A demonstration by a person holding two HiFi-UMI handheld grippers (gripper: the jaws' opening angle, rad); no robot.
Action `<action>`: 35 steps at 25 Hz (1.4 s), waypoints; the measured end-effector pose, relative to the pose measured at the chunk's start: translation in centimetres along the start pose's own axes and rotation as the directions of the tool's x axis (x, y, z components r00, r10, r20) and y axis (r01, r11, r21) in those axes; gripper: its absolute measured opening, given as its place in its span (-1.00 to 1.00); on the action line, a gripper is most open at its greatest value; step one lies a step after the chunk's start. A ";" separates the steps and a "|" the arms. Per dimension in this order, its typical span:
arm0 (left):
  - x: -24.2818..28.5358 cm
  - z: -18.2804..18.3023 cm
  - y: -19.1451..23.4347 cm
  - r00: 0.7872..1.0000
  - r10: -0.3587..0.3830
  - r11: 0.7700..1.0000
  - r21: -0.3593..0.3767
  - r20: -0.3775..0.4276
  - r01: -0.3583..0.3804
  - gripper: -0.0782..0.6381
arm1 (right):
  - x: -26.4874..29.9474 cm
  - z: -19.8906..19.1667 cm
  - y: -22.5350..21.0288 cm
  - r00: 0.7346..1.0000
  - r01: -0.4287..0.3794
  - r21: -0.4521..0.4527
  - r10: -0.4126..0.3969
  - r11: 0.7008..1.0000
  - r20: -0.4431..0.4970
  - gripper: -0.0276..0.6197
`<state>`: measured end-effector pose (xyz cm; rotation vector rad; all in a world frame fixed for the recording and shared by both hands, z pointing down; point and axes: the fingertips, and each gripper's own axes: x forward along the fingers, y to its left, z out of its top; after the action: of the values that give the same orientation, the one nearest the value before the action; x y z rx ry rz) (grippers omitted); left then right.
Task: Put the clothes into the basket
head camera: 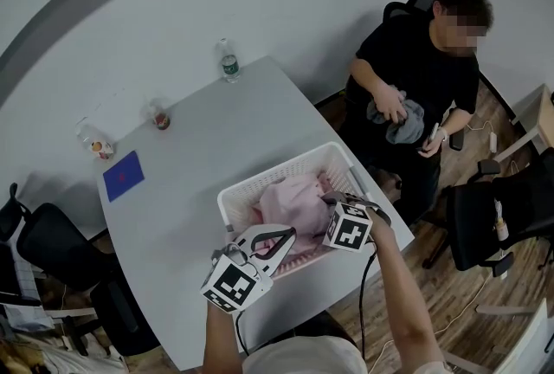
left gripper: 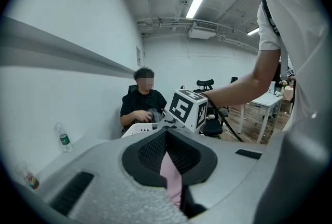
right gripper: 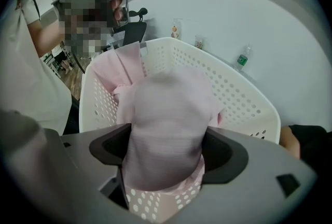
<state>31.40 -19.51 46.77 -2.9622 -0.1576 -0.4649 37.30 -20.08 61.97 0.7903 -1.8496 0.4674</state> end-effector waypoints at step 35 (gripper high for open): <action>-3.4 4.0 -1.4 0.986 -0.007 1.000 -0.028 0.167 0.012 -0.78 | -21.9 8.1 3.0 0.457 0.141 0.393 -0.412 0.909 0.788 -0.90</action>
<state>29.17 -17.83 42.13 -3.0282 -0.1842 -0.2210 35.53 -16.40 38.77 1.7462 -2.5172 0.0687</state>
